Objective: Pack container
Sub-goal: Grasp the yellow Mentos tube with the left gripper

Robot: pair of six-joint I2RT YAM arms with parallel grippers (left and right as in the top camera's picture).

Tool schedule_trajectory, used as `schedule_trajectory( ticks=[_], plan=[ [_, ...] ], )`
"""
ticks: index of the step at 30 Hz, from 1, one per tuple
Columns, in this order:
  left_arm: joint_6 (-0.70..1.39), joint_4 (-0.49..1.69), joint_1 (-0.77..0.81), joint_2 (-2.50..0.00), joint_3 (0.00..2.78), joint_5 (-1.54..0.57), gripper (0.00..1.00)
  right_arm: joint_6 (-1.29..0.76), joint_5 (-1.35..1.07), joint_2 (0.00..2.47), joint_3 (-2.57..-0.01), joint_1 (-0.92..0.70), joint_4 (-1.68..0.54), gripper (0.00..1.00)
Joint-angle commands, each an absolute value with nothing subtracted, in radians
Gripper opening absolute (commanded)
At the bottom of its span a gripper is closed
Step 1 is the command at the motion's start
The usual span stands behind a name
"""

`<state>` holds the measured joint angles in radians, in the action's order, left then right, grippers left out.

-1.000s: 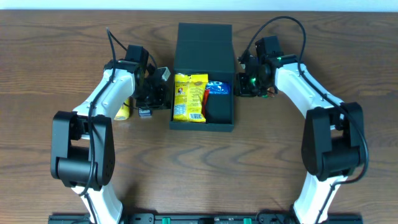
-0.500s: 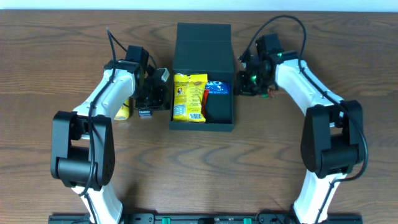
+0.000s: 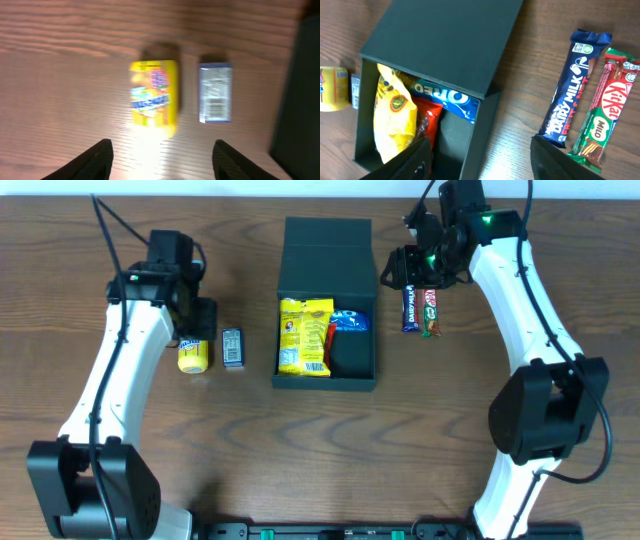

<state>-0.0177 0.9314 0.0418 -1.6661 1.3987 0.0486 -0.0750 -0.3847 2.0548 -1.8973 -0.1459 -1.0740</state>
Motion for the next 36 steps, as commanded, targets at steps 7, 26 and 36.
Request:
schedule_trajectory(
  ticks=[7,26,36],
  plan=[
    [-0.105,0.831,-0.008,-1.711,1.266,0.059,0.72,-0.046,-0.382,2.053,-1.912,-0.144,-1.082,0.66],
    [0.005,0.645,-0.009,-1.885,1.207,0.055,0.49,-0.047,-0.382,2.053,-1.912,-0.144,-1.119,0.63],
    [0.031,0.719,-0.009,-1.884,1.273,0.055,0.24,-0.047,-0.381,1.994,-1.924,-0.101,-1.118,0.61]
  ],
)
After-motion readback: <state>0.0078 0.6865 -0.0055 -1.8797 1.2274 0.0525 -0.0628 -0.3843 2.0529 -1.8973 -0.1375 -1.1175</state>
